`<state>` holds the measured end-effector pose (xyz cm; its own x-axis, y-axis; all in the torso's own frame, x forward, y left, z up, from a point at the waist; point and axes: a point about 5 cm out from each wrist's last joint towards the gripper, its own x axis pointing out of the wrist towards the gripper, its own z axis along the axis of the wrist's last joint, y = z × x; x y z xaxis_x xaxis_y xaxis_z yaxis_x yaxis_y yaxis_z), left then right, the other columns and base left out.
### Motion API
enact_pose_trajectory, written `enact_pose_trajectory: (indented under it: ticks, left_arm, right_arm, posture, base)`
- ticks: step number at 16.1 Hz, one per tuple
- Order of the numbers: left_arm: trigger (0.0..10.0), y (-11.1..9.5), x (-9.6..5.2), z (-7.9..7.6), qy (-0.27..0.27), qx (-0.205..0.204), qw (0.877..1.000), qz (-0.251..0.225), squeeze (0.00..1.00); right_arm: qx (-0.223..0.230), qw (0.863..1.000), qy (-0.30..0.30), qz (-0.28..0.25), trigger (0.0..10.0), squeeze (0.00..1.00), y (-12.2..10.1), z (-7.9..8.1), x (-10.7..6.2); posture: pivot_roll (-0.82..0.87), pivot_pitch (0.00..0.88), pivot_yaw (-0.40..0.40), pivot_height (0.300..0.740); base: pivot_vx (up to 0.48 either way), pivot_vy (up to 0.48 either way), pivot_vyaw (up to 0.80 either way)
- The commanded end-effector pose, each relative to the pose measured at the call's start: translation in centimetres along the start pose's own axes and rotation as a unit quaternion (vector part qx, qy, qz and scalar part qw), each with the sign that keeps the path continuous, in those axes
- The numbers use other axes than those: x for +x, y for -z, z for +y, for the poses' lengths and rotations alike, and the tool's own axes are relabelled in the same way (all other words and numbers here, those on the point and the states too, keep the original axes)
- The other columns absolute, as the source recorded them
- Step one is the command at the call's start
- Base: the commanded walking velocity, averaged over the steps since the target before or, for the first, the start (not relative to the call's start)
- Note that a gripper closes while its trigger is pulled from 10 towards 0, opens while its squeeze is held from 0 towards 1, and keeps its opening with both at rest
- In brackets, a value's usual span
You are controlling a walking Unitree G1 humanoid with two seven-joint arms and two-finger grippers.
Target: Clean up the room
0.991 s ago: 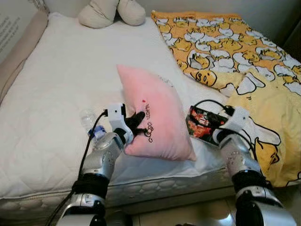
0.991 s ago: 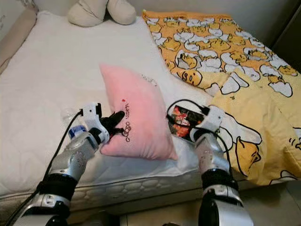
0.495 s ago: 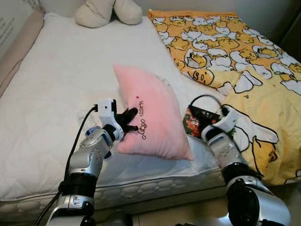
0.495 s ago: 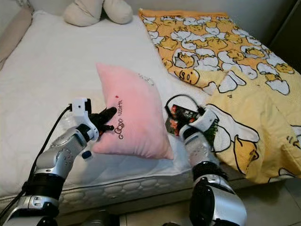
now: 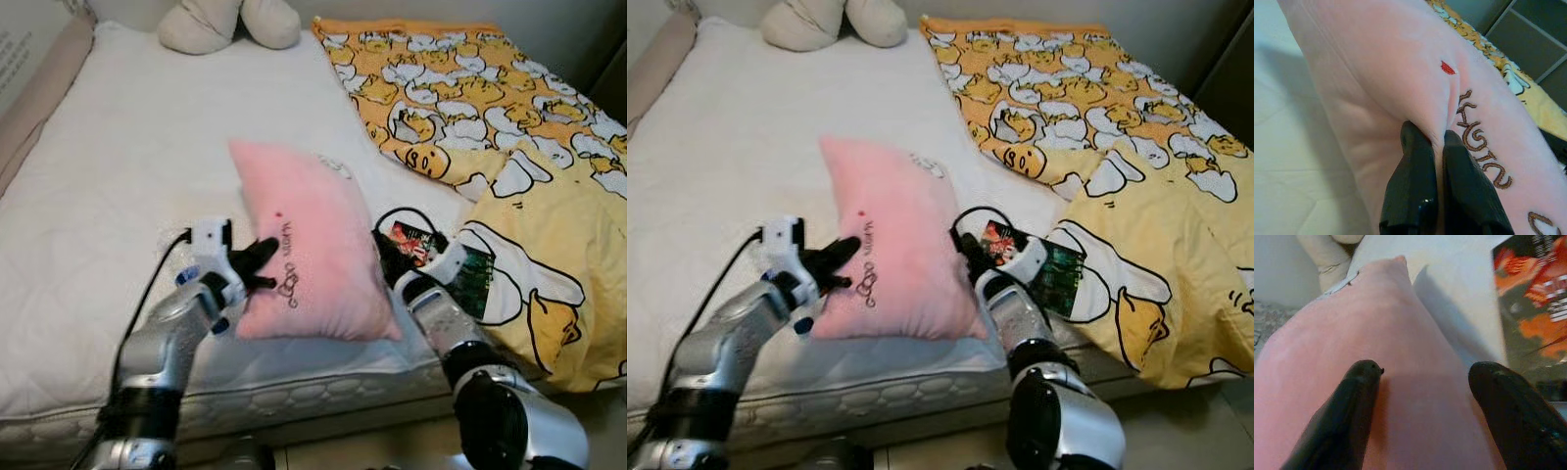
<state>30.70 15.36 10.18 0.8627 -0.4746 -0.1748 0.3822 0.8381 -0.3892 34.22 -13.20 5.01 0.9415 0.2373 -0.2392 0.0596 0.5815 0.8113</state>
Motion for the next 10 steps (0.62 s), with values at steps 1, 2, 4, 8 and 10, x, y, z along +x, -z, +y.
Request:
enact_pose_trajectory:
  ticks: [1, 2, 4, 8, 10]
  left_arm:
    - [0.0, -0.3, -0.3, -0.2, 0.007, 0.000, 1.000, -0.004, 0.00]
    - [0.0, -0.3, -0.4, -0.2, 0.005, 0.000, 1.000, -0.004, 0.00]
    - [0.0, -0.1, -0.6, -0.2, -0.001, -0.006, 1.000, -0.004, 0.00]
    - [0.0, 0.1, -0.6, -0.2, -0.006, -0.014, 1.000, 0.001, 0.00]
    - [0.0, -0.1, -0.2, -0.2, -0.004, -0.013, 1.000, 0.004, 0.00]
  right_arm:
    - [-0.008, 1.000, -0.009, -0.010, 10.0, 1.00, -0.6, -0.1, -0.2]
    - [-0.011, 1.000, -0.016, -0.012, 10.0, 1.00, -0.9, -0.1, -0.3]
    - [-0.031, 0.999, -0.035, 0.005, 10.0, 1.00, -1.0, -0.7, -1.3]
    - [-0.086, 0.984, -0.034, 0.151, 10.0, 0.00, 1.0, -4.6, -3.6]
    - [-0.127, 0.973, -0.033, 0.189, 10.0, 0.00, 2.8, -4.6, -3.6]
  posture:
    - [0.19, 0.000, -0.031, 0.740]
    - [0.20, 0.000, -0.040, 0.740]
    - [0.18, 0.000, -0.052, 0.740]
    - [0.16, 0.000, -0.043, 0.740]
    - [0.15, 0.000, -0.024, 0.740]
  base:
    - [0.000, 0.000, 0.00]
    - [0.000, 0.000, 0.00]
    - [0.000, 0.000, 0.00]
    - [0.000, 0.000, 0.00]
    - [0.000, 0.000, 0.00]
